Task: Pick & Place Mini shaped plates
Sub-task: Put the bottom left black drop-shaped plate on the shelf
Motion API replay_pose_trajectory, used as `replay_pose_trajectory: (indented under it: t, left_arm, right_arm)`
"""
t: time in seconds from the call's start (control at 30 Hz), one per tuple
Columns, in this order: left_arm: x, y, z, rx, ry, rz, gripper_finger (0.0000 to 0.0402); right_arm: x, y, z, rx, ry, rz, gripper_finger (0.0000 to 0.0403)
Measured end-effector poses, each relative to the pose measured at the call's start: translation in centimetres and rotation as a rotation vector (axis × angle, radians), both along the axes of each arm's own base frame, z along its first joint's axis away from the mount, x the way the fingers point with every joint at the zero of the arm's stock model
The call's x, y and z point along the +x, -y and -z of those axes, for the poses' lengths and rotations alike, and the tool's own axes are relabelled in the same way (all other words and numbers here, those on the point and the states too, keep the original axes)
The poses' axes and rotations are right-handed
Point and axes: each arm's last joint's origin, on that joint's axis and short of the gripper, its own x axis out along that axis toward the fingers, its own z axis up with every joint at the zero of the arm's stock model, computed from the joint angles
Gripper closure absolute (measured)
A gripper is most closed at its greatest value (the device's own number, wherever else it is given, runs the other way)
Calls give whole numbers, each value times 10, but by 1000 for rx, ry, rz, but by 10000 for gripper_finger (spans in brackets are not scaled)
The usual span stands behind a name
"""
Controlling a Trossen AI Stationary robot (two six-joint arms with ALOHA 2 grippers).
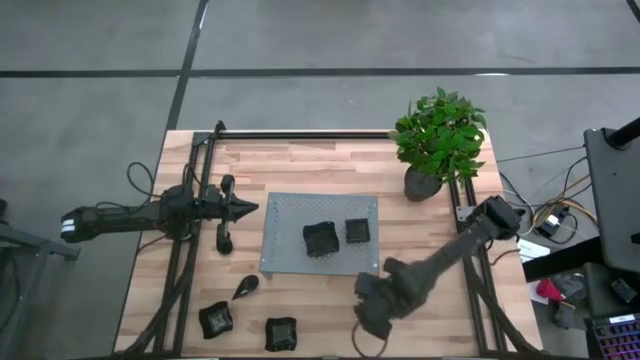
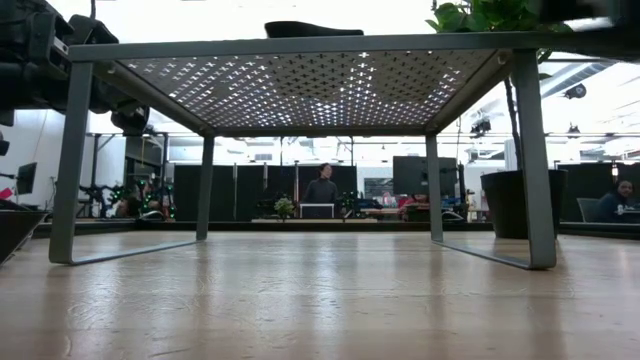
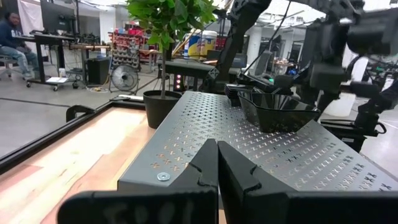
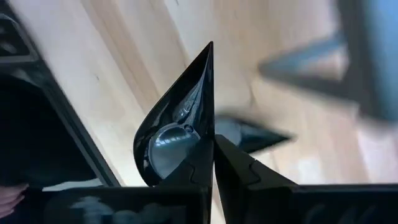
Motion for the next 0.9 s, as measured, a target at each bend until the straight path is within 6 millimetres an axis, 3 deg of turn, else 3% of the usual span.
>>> replay_pose_trajectory:
  t: [0.27,0.53,0.9]
  left_arm:
    - [0,0,0,0,0,0,401]
    - [0,0,0,0,0,0,401]
    - [0,0,0,0,-1,0,401]
  right_arm:
    - [31,34,-40,22,118,-111,394]
    - [44,60,-71,-14,209,-218,395]
    - [39,91,-74,-120,71,-346,394]
